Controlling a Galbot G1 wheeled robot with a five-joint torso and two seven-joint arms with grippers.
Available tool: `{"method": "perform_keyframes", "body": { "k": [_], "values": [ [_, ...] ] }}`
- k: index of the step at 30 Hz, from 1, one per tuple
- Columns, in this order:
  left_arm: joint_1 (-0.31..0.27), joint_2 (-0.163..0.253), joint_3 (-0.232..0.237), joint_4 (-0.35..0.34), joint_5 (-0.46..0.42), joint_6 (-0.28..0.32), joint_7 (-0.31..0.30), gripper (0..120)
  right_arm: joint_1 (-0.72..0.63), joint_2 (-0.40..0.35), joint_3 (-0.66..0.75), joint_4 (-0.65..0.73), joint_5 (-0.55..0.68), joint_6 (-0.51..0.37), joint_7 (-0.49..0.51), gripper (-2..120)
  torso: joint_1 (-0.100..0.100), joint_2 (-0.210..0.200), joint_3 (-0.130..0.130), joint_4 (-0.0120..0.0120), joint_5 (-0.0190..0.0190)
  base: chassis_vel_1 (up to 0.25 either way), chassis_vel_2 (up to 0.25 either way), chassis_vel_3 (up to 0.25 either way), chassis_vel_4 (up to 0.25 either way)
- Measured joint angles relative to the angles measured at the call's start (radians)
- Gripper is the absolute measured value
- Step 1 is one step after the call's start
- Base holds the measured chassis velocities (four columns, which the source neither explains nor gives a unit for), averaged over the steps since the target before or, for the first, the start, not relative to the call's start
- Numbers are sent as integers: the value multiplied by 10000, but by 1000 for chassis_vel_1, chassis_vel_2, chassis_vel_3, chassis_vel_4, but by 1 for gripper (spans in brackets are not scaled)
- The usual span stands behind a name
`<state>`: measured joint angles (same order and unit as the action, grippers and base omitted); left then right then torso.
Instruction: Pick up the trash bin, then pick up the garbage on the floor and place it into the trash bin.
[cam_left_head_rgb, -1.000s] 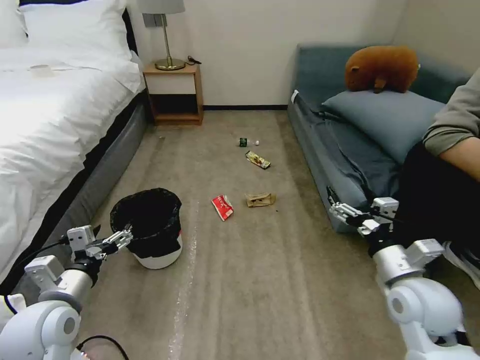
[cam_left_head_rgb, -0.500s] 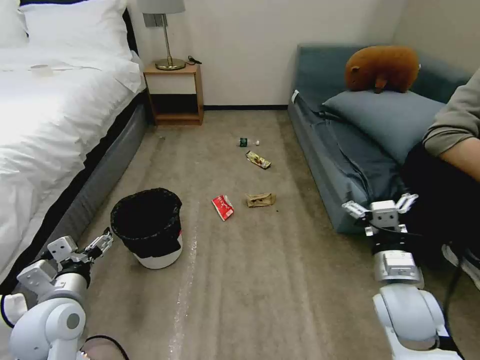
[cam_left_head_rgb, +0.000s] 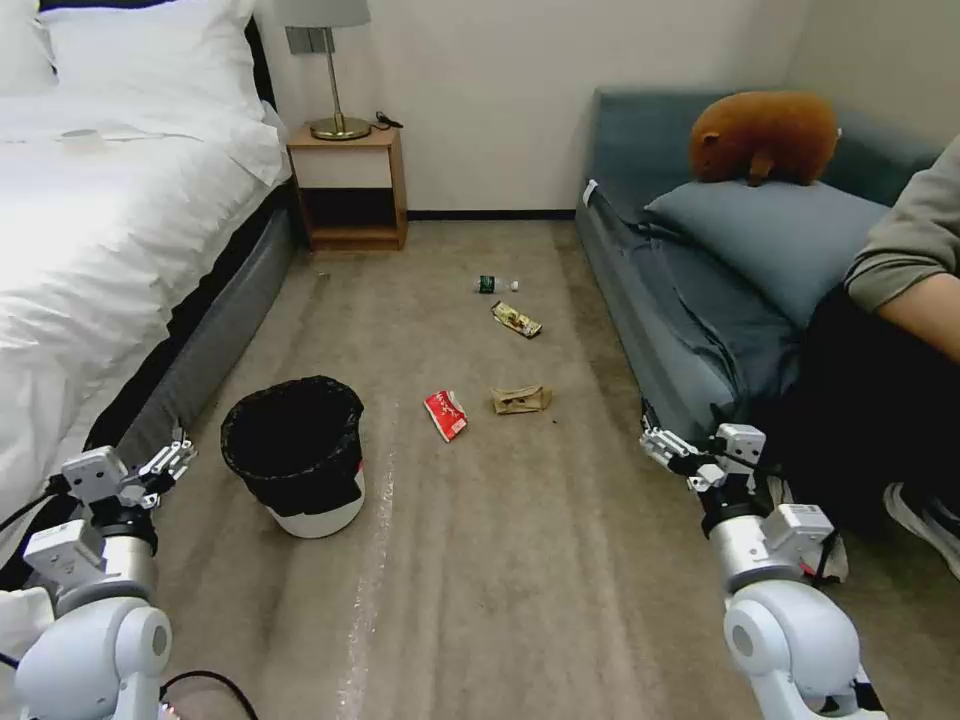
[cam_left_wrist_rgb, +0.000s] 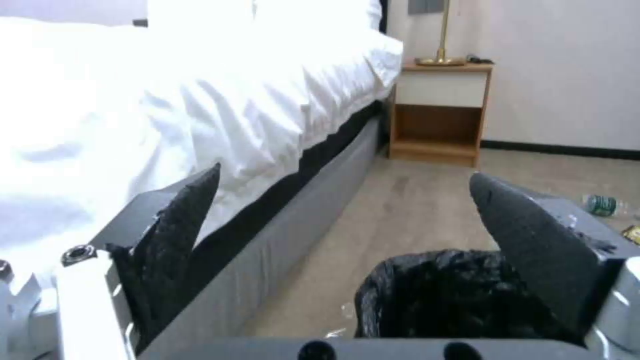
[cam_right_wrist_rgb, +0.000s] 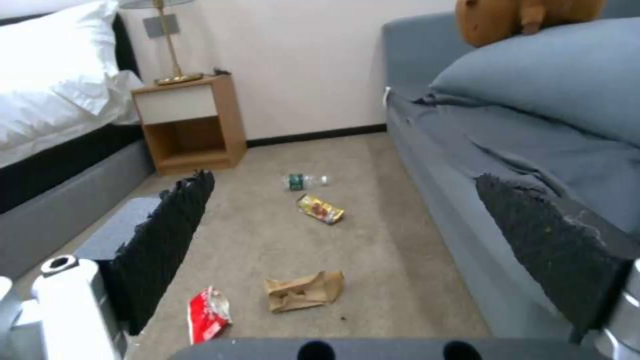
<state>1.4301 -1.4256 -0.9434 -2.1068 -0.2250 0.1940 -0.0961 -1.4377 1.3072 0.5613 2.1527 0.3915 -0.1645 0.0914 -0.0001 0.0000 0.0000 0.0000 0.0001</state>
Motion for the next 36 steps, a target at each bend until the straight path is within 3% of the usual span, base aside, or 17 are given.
{"method": "perform_keyframes", "body": {
  "k": [8, 11, 19, 24, 27, 31, 33, 36],
  "values": [
    [-159, 87, 284, 164, -2104, 774, -362, 100, -127, 2, -33, 81, -135, 166, -105, 100, 0, 0, 0, 0, 0, 0, 0, 0, 0],
    [-267, 157, 482, 268, -3513, 1321, -610, 100, -261, -16, 72, 141, -221, 266, -181, 100, 0, -1, 1, -1, -1, 0, 0, 0, 0],
    [-308, 172, 515, 314, -3787, 1441, -695, 100, -413, -14, 171, 150, -318, 365, -330, 100, 0, 0, 0, 0, 0, 0, 0, 0, 0],
    [-996, 241, 533, 1193, -4036, 1656, -1276, 100, -475, 31, 138, 116, -426, 425, -366, 100, 0, -1, 0, 1, -1, 0, 0, 0, 0],
    [-2184, 370, 562, 2703, -4423, 2030, -2287, 100, -487, 56, 118, 78, -489, 465, -392, 100, 0, -1, 1, -1, -3, 0, 0, 0, 0],
    [-2483, 405, 573, 3086, -4566, 2146, -2570, 100, -486, 69, 90, 77, -510, 476, -402, 100, 0, -1, 1, 0, 0, 0, 0, 0, 0],
    [-2820, 443, 528, 3567, -5065, 2447, -3290, 100, -502, 88, 48, 91, -557, 498, -434, 100, 0, -1, 1, 2, -3, 0, 0, 0, 0],
    [-2996, 433, 576, 3702, -5455, 2588, -3501, 100, -531, 112, 19, 103, -635, 559, -492, 100, 0, 0, 1, 1, 1, 0, 0, 0, 0]
  ]
}}
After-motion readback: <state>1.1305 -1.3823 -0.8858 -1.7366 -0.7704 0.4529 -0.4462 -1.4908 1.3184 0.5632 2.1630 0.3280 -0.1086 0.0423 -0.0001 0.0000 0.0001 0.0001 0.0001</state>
